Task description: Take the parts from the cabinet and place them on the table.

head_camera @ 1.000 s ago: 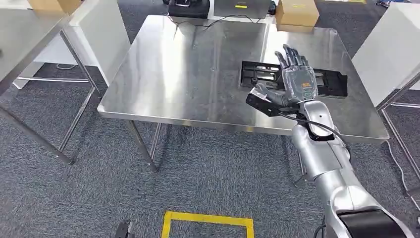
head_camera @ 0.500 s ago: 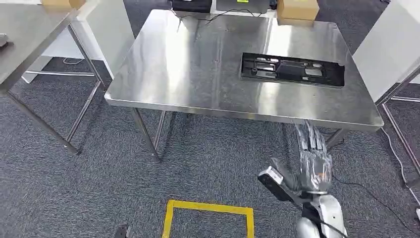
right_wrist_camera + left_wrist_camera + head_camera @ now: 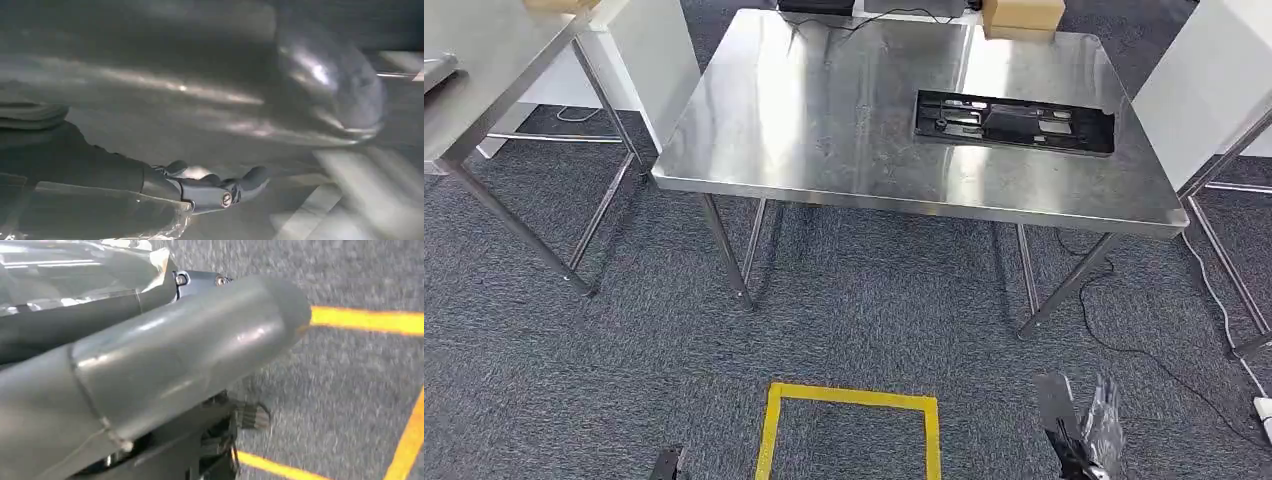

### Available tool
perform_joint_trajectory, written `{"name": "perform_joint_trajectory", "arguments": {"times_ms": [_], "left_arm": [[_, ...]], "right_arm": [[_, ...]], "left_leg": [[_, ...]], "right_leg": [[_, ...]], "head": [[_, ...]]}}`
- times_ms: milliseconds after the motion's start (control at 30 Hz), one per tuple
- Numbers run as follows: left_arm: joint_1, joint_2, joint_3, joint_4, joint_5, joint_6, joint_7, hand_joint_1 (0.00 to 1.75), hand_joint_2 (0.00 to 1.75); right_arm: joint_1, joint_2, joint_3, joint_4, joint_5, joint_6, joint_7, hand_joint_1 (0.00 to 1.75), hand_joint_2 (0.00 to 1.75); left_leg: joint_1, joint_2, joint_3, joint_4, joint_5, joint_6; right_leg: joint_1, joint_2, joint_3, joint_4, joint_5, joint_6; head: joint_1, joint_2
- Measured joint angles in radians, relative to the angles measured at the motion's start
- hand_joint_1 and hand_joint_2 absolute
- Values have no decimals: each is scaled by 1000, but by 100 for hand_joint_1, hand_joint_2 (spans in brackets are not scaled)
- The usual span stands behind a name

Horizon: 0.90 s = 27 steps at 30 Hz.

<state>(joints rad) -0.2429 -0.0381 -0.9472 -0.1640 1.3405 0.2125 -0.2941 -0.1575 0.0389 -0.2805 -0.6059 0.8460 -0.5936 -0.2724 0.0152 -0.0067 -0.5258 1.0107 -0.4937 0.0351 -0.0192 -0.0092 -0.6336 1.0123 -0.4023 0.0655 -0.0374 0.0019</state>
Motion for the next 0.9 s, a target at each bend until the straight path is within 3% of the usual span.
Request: {"name": "perform_joint_trajectory", "arguments": {"times_ms": [33, 67, 100, 133, 167, 200, 267, 300, 333, 367, 433, 467, 500, 533, 567, 600, 633, 667, 700, 767, 800, 833, 867, 900], "left_arm": [[-3, 1, -1, 0, 0, 1, 2, 0, 0], [-5, 2, -3, 0, -3, 1, 2, 0, 0], [-5, 1, -3, 0, -3, 1, 4, 0, 0], [-5, 1, -3, 0, -4, 0, 5, 0, 0], [-5, 1, -3, 0, -5, 0, 5, 0, 0], [-5, 1, -4, 0, -7, 0, 5, 0, 0], [-5, 0, -6, 0, -11, 0, 8, 0, 0], [-7, 0, -9, 0, -16, 0, 9, 0, 0], [-9, -1, -15, 0, -22, 0, 11, 0, 0], [-12, -1, -19, 0, -23, 0, 12, 0, 0], [-17, -2, -26, 0, -32, 0, 18, 0, 0], [-17, -2, -29, 0, -36, 0, 23, 0, 0], [-17, -2, -31, 0, -42, -1, 26, 0, 0], [-17, 0, -37, 0, -44, -2, 29, 0, 0], [-18, -1, -44, 0, -47, -2, 32, 0, 0], [-19, -1, -47, 0, -51, -2, 33, 0, 0], [-21, -2, -50, 0, -52, -2, 35, 0, 0], [-22, -2, -53, 0, -52, -1, 39, 0, 0], [-22, -2, -55, 0, -52, 0, 43, 0, 0], [-23, -2, -55, 0, -52, 0, 44, 0, 0], [-25, -1, -56, 0, -52, 0, 45, 0, 0], [-30, -1, -57, 0, -52, 0, 45, 0, 0], [-34, -1, -58, 0, -52, 0, 45, 0, 0], [-36, -2, -59, 0, -52, 0, 45, 0, 0]], "right_arm": [[3, 1, -32, 50, -12, -3, 0, 0, 0], [3, 2, -63, 99, -19, -6, 0, 0, 0], [2, 2, -83, 132, -24, -6, -1, 0, 0], [2, 2, -98, 158, -35, -4, 0, 0, 0], [2, 2, -113, 181, -47, -1, 10, 0, 0], [2, 3, -129, 203, -50, 9, 33, 0, 0], [6, 6, -160, 253, -62, 72, 106, 0, 0], [9, 9, -171, 273, -64, 113, 158, 0, 0], [15, 18, -180, 293, -63, 152, 207, 0, 0], [26, 23, -186, 308, -67, 177, 229, 0, 0], [49, 45, -212, 343, -94, 269, 281, 0, 0], [60, 57, -222, 355, -91, 310, 312, 0, 0], [68, 70, -223, 368, -66, 354, 346, 0, 0], [72, 79, -220, 375, -41, 389, 367, 0, 0], [75, 88, -216, 381, -15, 429, 378, 0, 0], [75, 96, -214, 387, -1, 453, 384, 0, 0], [75, 103, -209, 392, 10, 458, 393, 0, 0], [75, 108, -205, 397, 17, 465, 403, 0, 0], [74, 109, -202, 400, 18, 472, 415, 0, 0], [73, 110, -201, 405, 19, 487, 427, 0, 0], [72, 110, -200, 406, 21, 497, 436, 0, 0], [72, 110, -200, 408, 23, 502, 441, 0, 0], [72, 111, -199, 409, 23, 506, 444, 0, 0], [71, 111, -199, 411, 24, 508, 446, 0, 0]], "left_leg": [[-1, 0, -11, 0, 8, 12], [-2, 1, -26, 0, 20, 21], [-2, 4, -40, 0, 30, 22], [-2, 6, -52, 1, 39, 21], [-2, 9, -64, 1, 48, 19], [-2, 11, -74, 1, 56, 18], [-1, 13, -95, 1, 73, 11], [-1, 12, -100, 1, 80, 6], [-3, 11, -104, 2, 88, -3], [-5, 11, -106, 2, 95, -11], [-1, 13, -103, -4, 109, -25], [-1, 11, -104, -8, 117, -35], [6, 10, -112, 0, 110, -40], [5, 9, -124, 22, 58, -43], [6, 8, -139, 85, -20, -46], [5, 7, -157, 166, -83, -50], [5, 6, -171, 242, -119, -52], [6, 6, -172, 289, -119, -53], [5, 6, -154, 293, -90, -52], [5, 7, -88, 223, -27, -48], [5, 6, -21, 133, -7, -44], [5, 4, 38, 41, -41, -39], [0, 3, 75, -20, -59, -37], [-4, 2, 68, -20, -61, -32]], "right_leg": [[1, 1, -21, 35, -41, -5], [-1, 4, -52, 124, -104, -11], [-1, 5, -79, 209, -147, -12], [-1, 5, -94, 272, -170, -8], [-1, 5, -95, 307, -172, 0], [-2, 5, -77, 304, -157, 10], [-5, 4, 25, 178, -102, 29], [-6, 4, 93, 84, -90, 28], [-5, 4, 152, -16, -124, 14], [4, 8, 176, -44, -128, 5], [7, 9, 157, -34, -122, -7], [7, 9, 151, -36, -115, -18], [-6, 6, 143, -42, -102, -37], [-2, 5, 137, -41, -91, -50], [0, 5, 124, -41, -77, -63], [4, 5, 107, -40, -65, -66], [7, 5, 91, -38, -52, -67], [10, 5, 75, -35, -42, -67], [11, 5, 60, -31, -32, -66], [11, 5, 35, -23, -18, -61], [11, 5, 21, -17, -10, -56], [11, 5, 14, -11, -4, -51], [18, 5, 8, -6, 2, -43], [18, 3, 8, -9, 11, -37]], "head": [[7, 0], [12, 0], [13, 0], [13, 0], [14, 0], [13, 0], [15, 0], [15, 0], [16, 0], [14, 0], [12, 0], [11, 0], [12, 0], [10, 0], [1, 0], [-2, 0], [-3, 0], [-2, 0], [-2, 0], [-2, 0], [-3, 0], [-3, 0], [-2, 0], [-1, 0]]}}
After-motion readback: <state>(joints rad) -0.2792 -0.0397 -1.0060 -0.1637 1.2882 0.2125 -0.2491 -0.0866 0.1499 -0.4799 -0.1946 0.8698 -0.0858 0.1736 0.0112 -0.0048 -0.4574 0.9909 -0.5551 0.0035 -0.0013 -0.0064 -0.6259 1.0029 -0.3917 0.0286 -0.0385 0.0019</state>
